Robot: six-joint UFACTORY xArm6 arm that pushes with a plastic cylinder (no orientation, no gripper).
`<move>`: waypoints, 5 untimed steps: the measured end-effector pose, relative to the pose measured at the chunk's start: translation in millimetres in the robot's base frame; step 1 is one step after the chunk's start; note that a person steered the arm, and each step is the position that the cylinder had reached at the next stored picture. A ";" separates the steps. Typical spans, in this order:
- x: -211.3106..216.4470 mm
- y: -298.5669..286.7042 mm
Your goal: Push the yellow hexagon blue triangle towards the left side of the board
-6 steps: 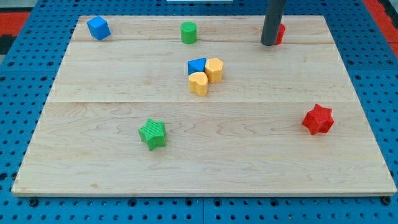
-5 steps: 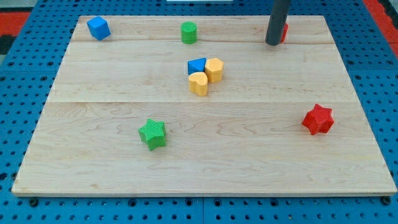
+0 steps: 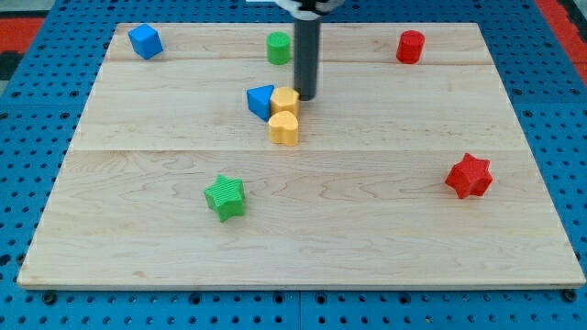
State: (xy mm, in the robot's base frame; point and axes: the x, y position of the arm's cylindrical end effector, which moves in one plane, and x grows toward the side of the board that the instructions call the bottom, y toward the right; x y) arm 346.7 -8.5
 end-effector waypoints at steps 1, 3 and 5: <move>11.5 -47.0; 20.1 -40.7; 11.0 -34.1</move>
